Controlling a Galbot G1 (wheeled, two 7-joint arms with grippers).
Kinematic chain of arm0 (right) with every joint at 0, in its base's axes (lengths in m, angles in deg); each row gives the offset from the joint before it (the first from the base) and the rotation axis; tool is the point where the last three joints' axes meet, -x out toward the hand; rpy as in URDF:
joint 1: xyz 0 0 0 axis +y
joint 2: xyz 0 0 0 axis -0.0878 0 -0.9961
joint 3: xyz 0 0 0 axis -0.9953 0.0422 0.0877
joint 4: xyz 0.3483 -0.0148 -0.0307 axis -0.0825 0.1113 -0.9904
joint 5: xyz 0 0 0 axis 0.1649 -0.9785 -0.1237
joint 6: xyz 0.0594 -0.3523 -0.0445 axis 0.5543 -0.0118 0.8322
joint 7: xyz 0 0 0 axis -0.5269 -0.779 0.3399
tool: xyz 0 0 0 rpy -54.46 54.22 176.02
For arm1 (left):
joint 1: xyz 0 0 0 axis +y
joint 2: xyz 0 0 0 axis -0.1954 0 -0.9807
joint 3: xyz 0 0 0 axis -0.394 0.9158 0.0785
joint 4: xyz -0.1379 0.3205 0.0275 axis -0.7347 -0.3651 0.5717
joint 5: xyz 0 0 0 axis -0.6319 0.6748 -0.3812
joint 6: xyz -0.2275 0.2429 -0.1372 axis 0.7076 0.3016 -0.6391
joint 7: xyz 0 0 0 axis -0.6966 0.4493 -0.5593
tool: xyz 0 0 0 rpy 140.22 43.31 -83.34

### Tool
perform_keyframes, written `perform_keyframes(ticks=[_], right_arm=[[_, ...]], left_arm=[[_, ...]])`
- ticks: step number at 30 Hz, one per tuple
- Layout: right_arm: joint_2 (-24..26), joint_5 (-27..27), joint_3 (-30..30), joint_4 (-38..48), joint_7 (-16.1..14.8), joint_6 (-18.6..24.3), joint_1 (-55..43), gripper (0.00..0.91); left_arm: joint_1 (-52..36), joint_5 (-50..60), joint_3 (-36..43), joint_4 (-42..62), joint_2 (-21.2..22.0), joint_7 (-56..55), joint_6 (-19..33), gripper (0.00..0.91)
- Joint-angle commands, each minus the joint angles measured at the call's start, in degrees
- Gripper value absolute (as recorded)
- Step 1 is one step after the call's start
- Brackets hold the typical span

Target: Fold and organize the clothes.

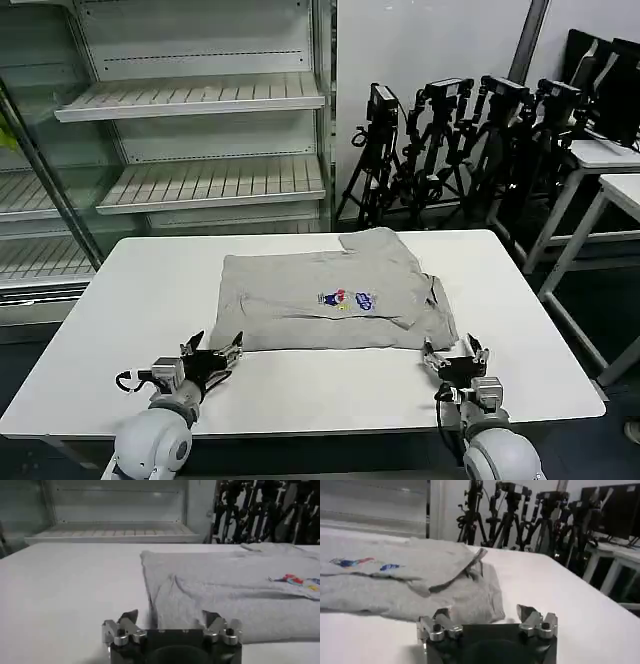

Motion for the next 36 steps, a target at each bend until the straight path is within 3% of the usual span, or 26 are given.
perform_keyframes(ticks=[1, 21, 26, 36], right_arm=[[-0.2, 0.2, -0.3, 0.2, -0.2, -0.3, 1.4, 0.000], [0.8, 1.3, 0.2, 0.2, -0.8, 1.1, 0.6, 0.000], [1.4, 1.2, -0.7, -3.4, -0.8, 1.4, 3.4, 0.000], [1.7, -1.6, -5.2, -18.4, -0.6, 2.1, 18.1, 0.000]], left_arm=[[1.3, 0.1, 0.1, -0.7, -0.1, 0.2, 0.2, 0.040], [2.5, 0.0, -0.2, -1.9, 0.6, 0.3, 0.0, 0.040], [5.0, 0.0, -0.8, -5.0, 0.5, 0.4, -0.1, 0.040], [16.2, 1.1, -2.7, -16.9, 2.5, 0.1, -0.7, 0.030]])
